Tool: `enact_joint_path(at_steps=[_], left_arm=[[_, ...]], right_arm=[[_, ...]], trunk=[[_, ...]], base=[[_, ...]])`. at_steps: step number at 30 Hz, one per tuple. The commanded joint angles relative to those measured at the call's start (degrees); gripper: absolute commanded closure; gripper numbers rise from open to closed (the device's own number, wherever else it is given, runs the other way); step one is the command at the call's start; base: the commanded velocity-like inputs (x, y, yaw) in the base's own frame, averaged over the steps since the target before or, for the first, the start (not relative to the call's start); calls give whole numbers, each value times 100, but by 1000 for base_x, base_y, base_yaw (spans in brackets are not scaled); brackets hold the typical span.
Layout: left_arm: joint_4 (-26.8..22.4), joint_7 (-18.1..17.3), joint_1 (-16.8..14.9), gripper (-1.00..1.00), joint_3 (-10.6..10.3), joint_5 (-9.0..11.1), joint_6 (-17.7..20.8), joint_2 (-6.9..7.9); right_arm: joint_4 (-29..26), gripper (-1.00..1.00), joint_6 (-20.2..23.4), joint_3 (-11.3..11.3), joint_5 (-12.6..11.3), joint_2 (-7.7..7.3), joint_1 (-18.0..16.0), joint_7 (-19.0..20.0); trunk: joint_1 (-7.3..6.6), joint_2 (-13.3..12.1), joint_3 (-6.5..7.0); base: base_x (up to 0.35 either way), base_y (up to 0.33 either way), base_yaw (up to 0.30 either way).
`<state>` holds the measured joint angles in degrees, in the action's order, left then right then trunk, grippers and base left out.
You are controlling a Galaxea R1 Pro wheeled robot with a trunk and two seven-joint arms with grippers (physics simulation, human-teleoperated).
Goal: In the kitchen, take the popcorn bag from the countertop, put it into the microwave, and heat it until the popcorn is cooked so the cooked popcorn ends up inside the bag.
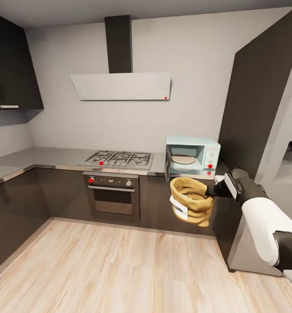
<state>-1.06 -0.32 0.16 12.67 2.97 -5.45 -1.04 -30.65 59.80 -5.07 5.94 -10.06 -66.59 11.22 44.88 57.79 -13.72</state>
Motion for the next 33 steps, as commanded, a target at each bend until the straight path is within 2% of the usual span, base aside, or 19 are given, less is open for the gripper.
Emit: enact_joint_path(at_steps=[1, 5, 15, 25, 29, 33], left_arm=[[-9, -2, 1, -100, 12, 33, -5, -2], [-9, -3, 1, -100, 10, 29, 0, -9], [-9, -3, 1, -100, 8, 27, 0, -5], [-9, -3, 1, -100, 8, 37, 0, -2], [-9, -3, 1, -100, 9, 37, 0, -2], [-9, -3, 1, -100, 8, 37, 0, -2]], right_arm=[[-8, 100, 20, -32, 54, -24, -3, 48], [-30, 100, 20, -38, 63, -177, -3, 31], [-63, 100, 20, -46, 72, -195, -3, -14], [-134, 100, 20, -56, 73, -236, -3, -75], [-231, 100, 20, -64, 73, -386, -3, -74], [-241, 100, 20, -65, 73, -408, -3, -68]], trunk=[[2, 3, -6], [2, 3, -6], [2, 3, -6], [2, 3, -6], [2, 3, -6], [2, 3, -6]], base=[[63, 0, 0], [10, 0, 0], [12, 0, 0], [297, 0, 0], [322, 0, 0], [311, 0, 0]])
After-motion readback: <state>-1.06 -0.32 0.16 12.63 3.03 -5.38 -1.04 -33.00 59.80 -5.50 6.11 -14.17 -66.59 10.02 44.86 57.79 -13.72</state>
